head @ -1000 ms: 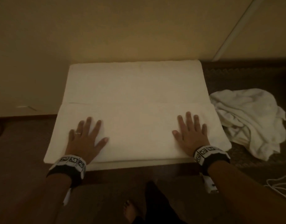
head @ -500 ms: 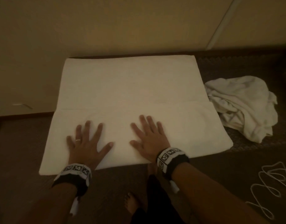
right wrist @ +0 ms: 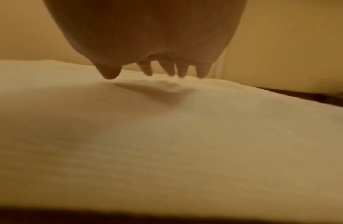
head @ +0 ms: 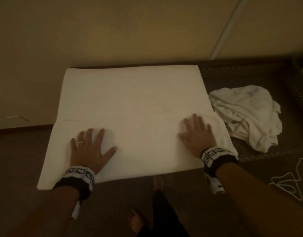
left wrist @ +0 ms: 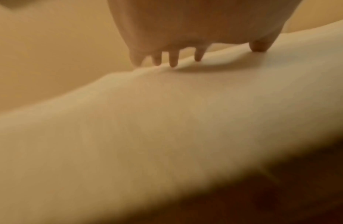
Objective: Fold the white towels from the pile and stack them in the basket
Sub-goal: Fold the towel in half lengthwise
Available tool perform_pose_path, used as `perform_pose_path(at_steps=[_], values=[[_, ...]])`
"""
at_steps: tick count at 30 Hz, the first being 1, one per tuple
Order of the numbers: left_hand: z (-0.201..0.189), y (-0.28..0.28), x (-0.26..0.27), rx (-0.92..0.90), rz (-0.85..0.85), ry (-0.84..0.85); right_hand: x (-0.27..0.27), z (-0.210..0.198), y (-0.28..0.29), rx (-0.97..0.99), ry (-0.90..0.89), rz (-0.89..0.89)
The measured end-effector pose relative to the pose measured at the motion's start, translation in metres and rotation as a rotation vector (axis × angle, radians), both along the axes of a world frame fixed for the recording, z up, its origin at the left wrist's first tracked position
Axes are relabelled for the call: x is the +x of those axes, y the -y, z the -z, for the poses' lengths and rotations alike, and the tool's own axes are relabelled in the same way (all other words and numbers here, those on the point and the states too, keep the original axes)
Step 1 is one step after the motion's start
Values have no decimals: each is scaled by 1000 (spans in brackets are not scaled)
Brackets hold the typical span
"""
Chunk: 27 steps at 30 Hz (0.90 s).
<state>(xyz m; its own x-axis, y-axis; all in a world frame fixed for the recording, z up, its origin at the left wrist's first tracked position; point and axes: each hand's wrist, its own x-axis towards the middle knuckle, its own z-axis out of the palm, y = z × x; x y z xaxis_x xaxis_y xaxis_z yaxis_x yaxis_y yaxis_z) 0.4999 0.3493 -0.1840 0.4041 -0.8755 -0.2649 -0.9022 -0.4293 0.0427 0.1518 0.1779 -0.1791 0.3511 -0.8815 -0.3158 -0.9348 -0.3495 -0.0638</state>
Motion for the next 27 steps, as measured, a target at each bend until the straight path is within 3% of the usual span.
perform_pose_path(at_steps=[3, 8, 13, 19, 23, 27], values=[[-2, 4, 6, 65, 35, -30, 25, -1, -11, 99, 35, -83], [-21, -2, 1, 66, -27, -44, 26, -20, -12, -59, 0, -124], [-40, 24, 6, 151, 44, 12, 33, -27, 16, -21, -39, -142], [-43, 103, 45, 258, 128, -8, 55, -26, 96, -10, -63, -182], [-39, 168, 66, 242, 120, -35, 72, -27, 169, -14, -154, -208], [-31, 227, 91, 229, 95, -19, 87, -23, 235, 7, -136, -234]])
